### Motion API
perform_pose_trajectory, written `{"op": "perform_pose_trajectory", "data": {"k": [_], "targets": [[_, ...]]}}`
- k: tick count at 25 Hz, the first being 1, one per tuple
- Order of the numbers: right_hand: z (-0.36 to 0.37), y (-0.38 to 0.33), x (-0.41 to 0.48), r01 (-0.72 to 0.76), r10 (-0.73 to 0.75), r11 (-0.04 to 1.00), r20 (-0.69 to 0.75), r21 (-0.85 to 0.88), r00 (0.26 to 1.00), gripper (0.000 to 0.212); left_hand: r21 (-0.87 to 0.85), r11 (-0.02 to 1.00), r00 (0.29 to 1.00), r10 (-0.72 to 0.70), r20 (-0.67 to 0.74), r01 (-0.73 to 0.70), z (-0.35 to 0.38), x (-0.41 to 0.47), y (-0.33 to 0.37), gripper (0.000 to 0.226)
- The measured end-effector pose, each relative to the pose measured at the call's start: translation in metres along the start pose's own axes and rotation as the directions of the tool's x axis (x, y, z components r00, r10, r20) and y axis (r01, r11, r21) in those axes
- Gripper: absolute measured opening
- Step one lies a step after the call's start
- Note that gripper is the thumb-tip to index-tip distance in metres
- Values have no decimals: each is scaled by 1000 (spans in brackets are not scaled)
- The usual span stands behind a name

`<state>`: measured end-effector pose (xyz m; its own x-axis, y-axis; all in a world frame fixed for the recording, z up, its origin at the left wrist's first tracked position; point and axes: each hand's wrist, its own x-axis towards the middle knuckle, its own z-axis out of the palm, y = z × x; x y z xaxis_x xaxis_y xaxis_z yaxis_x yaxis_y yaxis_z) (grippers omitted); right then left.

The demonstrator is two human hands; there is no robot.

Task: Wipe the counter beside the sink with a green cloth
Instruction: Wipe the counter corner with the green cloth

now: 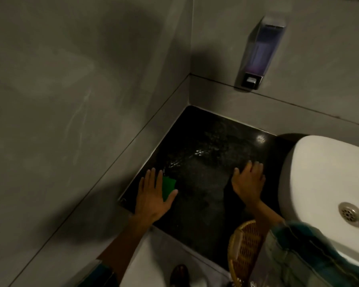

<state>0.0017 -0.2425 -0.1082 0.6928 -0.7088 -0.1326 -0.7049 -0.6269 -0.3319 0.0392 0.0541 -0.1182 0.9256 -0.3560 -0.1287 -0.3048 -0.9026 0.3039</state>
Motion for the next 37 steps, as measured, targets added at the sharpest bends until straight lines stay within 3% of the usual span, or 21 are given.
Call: {"op": "perform_pose_trajectory", "data": {"k": [2,7,13,17,21,25,28,30,33,37], "targets": [[12,20,13,-51,51,999,16,-13,999,67,74,997,1000,-28,8,27,17,4,-3,89],[44,29,9,-43,20,992,-187,-120,982,64,89,996,994,30,-101,-21,28,47,6,73],[43,29,12,-78,47,988,-218,-137,975,65,104,986,988,136,-78,-128,25,152,72,72],[36,28,12,-27,6,994,-184,-109,983,65,134,953,959,280,-49,-271,44,115,93,69],[33,28,9,-51,25,990,-193,-135,981,64,108,912,916,400,-23,-396,47,29,48,67],[34,26,9,-51,28,992,-201,-113,979,64,134,944,948,312,-57,-302,30,40,7,68],[40,26,11,-67,40,992,-235,-109,971,64,143,981,980,151,-131,-132,26,102,29,66],[44,30,14,-74,43,991,-252,-114,967,65,127,987,985,120,-128,-103,30,152,66,66],[50,32,17,-60,32,994,-268,-96,963,63,153,969,977,204,-68,-192,40,192,120,67],[47,35,22,-48,44,999,-291,-7,956,50,161,881,890,455,-31,-445,57,120,126,63]]}}
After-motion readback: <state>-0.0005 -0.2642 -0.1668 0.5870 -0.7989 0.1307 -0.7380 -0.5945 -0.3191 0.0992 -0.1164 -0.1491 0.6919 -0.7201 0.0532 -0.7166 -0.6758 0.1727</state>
